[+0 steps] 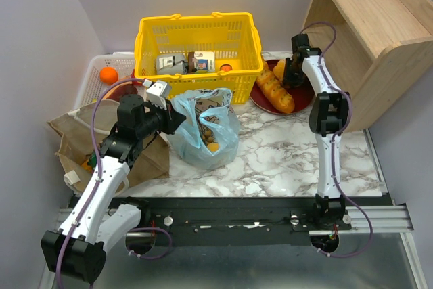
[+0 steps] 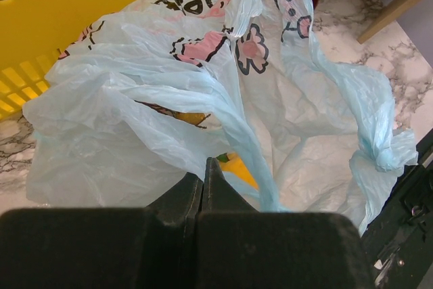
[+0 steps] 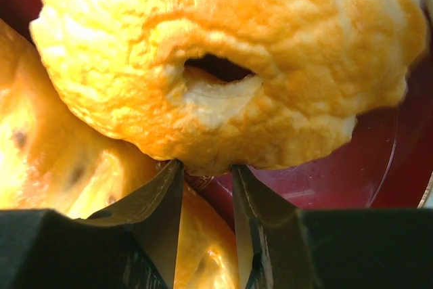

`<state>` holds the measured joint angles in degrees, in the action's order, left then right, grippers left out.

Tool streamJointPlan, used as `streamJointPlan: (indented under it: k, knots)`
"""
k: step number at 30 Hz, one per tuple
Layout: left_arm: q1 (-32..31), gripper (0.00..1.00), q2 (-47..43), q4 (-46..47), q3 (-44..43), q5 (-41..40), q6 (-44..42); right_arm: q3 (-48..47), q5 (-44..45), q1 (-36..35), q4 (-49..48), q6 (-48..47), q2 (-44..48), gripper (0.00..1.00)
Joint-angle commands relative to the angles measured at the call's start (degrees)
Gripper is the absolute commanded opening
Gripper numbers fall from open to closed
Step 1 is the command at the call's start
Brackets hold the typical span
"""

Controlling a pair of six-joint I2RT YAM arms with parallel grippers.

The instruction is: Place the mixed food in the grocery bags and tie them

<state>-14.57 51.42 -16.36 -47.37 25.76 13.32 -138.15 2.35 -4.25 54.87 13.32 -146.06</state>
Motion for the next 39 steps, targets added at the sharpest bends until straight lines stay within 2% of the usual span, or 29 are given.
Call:
streamJointPlan:
  k: [1, 5, 8, 15, 17, 18, 19, 22, 25, 29, 33, 39]
  knots:
    - [0.5, 0.0, -0.9, 0.8, 0.6, 0.4, -0.2, 12.3, -1.8, 0.3, -7.5, -0.9, 6.9, 0.01]
    - [0.5, 0.0, -0.1, 1.0, 0.5, 0.5, -0.1, 24.7, -1.4, 0.3, -16.4, -1.1, 16.5, 0.01]
    - [0.5, 0.0, 0.5, 1.1, 0.5, 0.9, 0.0, 29.6, -0.8, 0.2, -20.3, -0.8, 22.4, 0.01]
    - [0.7, 0.0, 1.3, 1.1, 0.5, 1.6, 0.0, 33.6, -0.7, 0.3, -22.0, -0.7, 27.0, 0.01]
    - [0.7, 0.0, 1.5, 1.2, 0.6, 1.7, 0.2, 31.9, -0.8, 0.3, -22.2, -2.2, 25.5, 0.02]
    - [0.8, 0.0, 1.7, 1.2, 0.5, 1.7, 0.2, 29.6, -1.0, 0.3, -19.1, -3.1, 23.6, 0.06]
    - [0.8, 0.0, 1.8, 1.2, 0.5, 1.8, 0.2, 24.4, -0.9, 0.3, -17.8, -3.8, 19.9, 0.21]
    - [0.8, 0.0, 2.2, 1.3, 0.4, 2.5, 0.3, 16.7, -1.1, 0.2, -11.8, -6.8, 12.2, 0.43]
    - [0.8, 0.0, 2.1, 1.3, 0.5, 2.5, 0.4, 10.5, -0.9, 0.2, -8.4, -9.6, 8.9, 0.57]
    - [0.9, 0.0, 2.5, 1.5, 0.5, 2.5, 0.6, 11.1, -1.2, 0.3, -8.3, -12.7, 7.9, 0.67]
    - [0.9, 0.0, 3.0, 1.9, 0.4, 3.3, 0.8, 10.1, -1.1, 0.3, -6.4, -17.6, 5.9, 0.68]
    - [0.9, 0.0, 3.2, 2.1, 0.5, 3.8, 1.0, 11.1, 7.8, -0.9, -6.7, -23.9, 3.0, 0.69]
